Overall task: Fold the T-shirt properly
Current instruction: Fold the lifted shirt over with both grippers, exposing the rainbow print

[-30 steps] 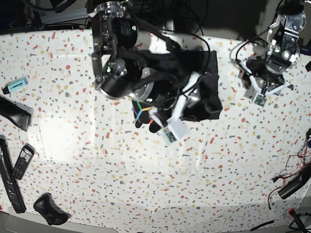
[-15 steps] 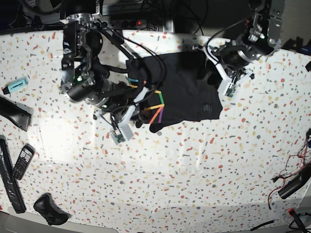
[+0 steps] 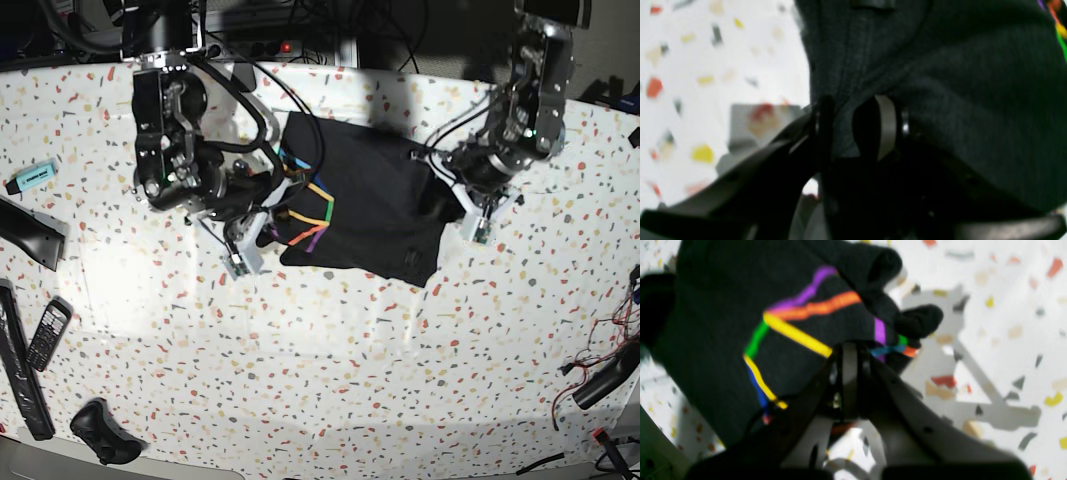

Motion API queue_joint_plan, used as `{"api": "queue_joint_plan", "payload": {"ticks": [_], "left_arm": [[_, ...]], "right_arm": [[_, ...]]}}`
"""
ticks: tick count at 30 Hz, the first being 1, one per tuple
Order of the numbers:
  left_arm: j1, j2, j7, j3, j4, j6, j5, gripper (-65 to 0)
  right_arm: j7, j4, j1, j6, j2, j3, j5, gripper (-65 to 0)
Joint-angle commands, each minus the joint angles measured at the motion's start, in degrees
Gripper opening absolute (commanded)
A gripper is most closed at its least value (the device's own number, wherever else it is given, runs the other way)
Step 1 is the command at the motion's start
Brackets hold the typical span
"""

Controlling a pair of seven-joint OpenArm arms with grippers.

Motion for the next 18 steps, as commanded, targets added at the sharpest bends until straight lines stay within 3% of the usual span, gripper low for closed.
{"api": "queue_joint_plan", "payload": {"ticks": [1, 7, 13, 18], "left_arm": [[-0.68, -0.79, 4.13, -0.09, -2.10, 2.47, 3.28, -46.3], [-8.94, 0.44, 1.92, -0.09, -7.78, -0.33, 3.10, -46.3], [-15.47, 6.36, 1.90, -0.07, -14.56, -6.29, 2.84, -46.3], [-18.40, 7.21, 2.19, 0.33, -15.32, -6.82, 2.93, -46.3]], "right_arm": [[0.61, 1.62, 0.00, 0.24, 0.48, 0.07, 0.09, -65.0], [1.31, 6.69, -5.46, 0.31, -0.04, -0.07, 0.31, -65.0], [2.73, 8.15, -8.50, 0.46, -0.83, -3.15, 0.28, -65.0], [3.56, 9.01, -8.50, -0.74, -0.79, -6.32, 0.26, -65.0]]}}
